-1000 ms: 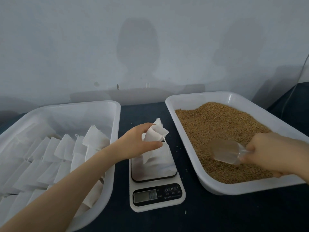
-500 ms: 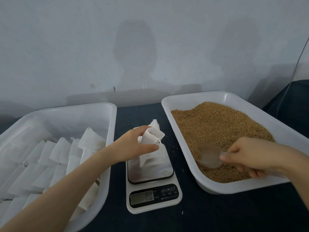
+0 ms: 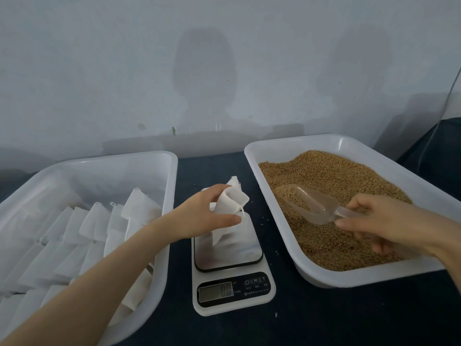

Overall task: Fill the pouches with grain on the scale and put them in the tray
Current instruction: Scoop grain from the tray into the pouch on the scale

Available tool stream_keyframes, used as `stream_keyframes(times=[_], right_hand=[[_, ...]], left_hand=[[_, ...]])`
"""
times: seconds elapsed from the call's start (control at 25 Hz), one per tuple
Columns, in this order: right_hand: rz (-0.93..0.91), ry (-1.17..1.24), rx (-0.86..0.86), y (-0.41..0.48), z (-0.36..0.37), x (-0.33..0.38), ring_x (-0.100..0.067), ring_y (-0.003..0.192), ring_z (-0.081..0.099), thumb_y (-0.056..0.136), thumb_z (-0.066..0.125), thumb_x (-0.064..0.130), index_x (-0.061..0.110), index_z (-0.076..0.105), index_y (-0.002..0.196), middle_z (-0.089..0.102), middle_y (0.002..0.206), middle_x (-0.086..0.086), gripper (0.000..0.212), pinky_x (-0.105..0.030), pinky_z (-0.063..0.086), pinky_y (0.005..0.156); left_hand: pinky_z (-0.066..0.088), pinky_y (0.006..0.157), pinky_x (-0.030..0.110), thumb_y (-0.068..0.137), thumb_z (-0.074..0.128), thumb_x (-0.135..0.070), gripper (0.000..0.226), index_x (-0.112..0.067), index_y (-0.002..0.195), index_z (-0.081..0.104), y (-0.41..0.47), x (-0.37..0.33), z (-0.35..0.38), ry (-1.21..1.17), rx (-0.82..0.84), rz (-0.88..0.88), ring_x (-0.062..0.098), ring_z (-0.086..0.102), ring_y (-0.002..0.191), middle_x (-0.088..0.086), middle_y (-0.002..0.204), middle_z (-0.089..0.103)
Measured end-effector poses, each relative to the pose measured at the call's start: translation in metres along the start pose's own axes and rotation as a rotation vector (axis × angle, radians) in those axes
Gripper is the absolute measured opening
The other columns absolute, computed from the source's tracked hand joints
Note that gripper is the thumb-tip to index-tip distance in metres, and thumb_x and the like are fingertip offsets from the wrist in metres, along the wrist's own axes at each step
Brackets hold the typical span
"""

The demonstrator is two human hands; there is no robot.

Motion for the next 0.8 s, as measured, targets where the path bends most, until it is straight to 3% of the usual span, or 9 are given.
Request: stream_keyframes(times=[0.16,0.32,0.48,0.56,0.68,0.8], right_hand=[[-0.089,-0.059,-0.095,-0.001,-0.003,0.003,-0.012,0.058,0.063,0.080,0.065,0.039,0.020,0.064,0.088,0.071,0.074,0.003,0.021,-0.026,0.049,0.057],[-0.150,-0.144,-0.171,-0.001,-0.007,0.009,-0.010,0.069,0.065,0.083,0.063,0.036,0.027,0.065,0.089,0.070,0.077,0.011,0.011,-0.022,0.047,0.061],[-0.233,-0.263,-0.226,-0.002,-0.009,0.027,0.008,0.059,0.054,0.084,0.062,0.033,0.037,0.063,0.091,0.061,0.071,0.022,0.008,-0.010,0.035,0.053],[-0.288,-0.287,-0.229,-0.002,-0.009,0.039,0.011,0.061,0.054,0.085,0.061,0.032,0.043,0.058,0.091,0.060,0.081,0.024,0.012,-0.009,0.034,0.049],[-0.355,-0.285,-0.228,0.002,-0.009,0.055,0.012,0.084,0.052,0.085,0.061,0.035,0.047,0.058,0.094,0.058,0.091,0.032,0.015,-0.017,0.037,0.067],[-0.394,-0.298,-0.222,0.007,-0.007,0.067,0.014,0.086,0.051,0.083,0.064,0.037,0.050,0.059,0.095,0.058,0.091,0.035,0.019,-0.020,0.038,0.070]], left_hand=[[0.051,0.093,0.028,0.080,0.074,-0.036,0.055,-0.041,0.127,0.045,0.000,-0.001,0.000,-0.017,0.013,0.015,0.004,0.056,0.108,-0.022,0.116,0.055],[0.050,0.093,0.025,0.080,0.074,-0.038,0.055,-0.046,0.124,0.042,0.000,-0.001,0.000,-0.009,0.017,0.012,0.000,0.056,0.108,-0.024,0.116,0.054],[0.048,0.085,0.018,0.078,0.073,-0.042,0.054,-0.044,0.123,0.043,0.000,0.001,-0.001,0.029,0.017,-0.018,0.002,0.057,0.103,-0.022,0.114,0.055],[0.045,0.080,0.015,0.079,0.073,-0.043,0.057,-0.040,0.127,0.042,0.001,0.003,0.000,0.061,0.036,-0.032,0.006,0.057,0.104,-0.018,0.116,0.056],[0.042,0.075,0.010,0.079,0.073,-0.042,0.056,-0.040,0.125,0.043,0.002,0.004,0.000,0.044,0.036,-0.038,0.003,0.056,0.103,-0.018,0.115,0.056],[0.042,0.072,0.008,0.079,0.074,-0.041,0.053,-0.041,0.123,0.044,0.001,0.003,-0.002,0.014,0.027,-0.028,-0.003,0.056,0.099,-0.022,0.110,0.057]])
Point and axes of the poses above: each hand's wrist, its own y-axis towards the middle knuckle, its own z-axis out of the palm, x = y × z, the point moved 4 cm from there along y, towards the middle knuckle
